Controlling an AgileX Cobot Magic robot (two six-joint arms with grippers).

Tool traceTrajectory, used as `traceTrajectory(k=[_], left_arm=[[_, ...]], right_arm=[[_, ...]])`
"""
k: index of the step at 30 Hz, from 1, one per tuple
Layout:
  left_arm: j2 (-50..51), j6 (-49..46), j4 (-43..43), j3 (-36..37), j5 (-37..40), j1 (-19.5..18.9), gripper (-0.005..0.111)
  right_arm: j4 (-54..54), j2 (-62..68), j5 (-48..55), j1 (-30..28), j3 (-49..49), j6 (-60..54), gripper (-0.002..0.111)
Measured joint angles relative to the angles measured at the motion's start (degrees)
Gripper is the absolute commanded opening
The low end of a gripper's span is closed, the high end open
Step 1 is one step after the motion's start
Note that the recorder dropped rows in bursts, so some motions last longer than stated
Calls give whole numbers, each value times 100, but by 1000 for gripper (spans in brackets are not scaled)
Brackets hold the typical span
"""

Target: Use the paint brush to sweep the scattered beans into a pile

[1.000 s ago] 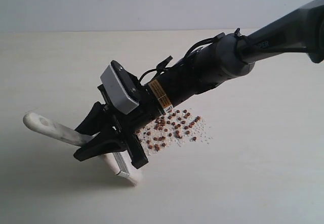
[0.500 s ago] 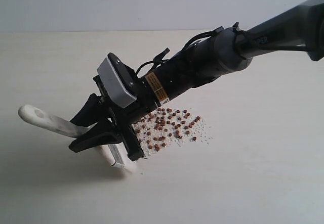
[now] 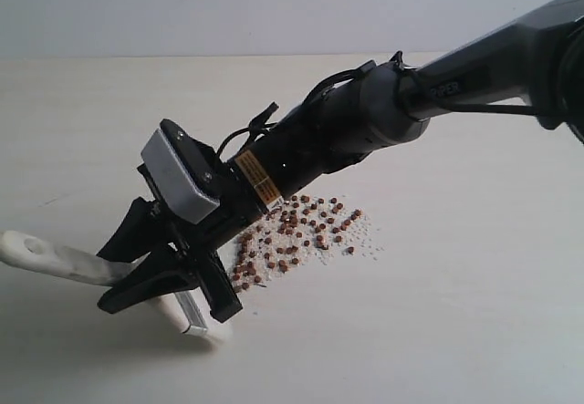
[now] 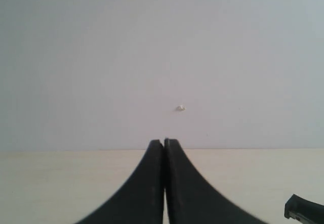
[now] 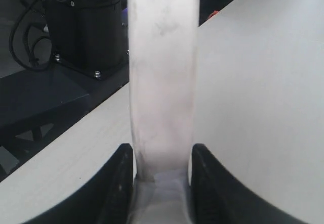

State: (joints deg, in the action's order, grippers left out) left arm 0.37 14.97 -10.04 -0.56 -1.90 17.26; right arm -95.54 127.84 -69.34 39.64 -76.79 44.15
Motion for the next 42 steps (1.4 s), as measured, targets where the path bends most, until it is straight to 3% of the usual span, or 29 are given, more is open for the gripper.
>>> traceTrajectory(k=[17,33,38,42], left_arm=[[0,0,0,0,0,0,0],[0,0,0,0,0,0,0],[0,0,0,0,0,0,0],[0,0,0,0,0,0,0]], right_arm=[[154,307,808,-171,0,244,0],[580,-284,165,-333,0,253,0],[1191,-354,776,-333,0,149,0],[2333,-354,1505,-333,0,-398,0]])
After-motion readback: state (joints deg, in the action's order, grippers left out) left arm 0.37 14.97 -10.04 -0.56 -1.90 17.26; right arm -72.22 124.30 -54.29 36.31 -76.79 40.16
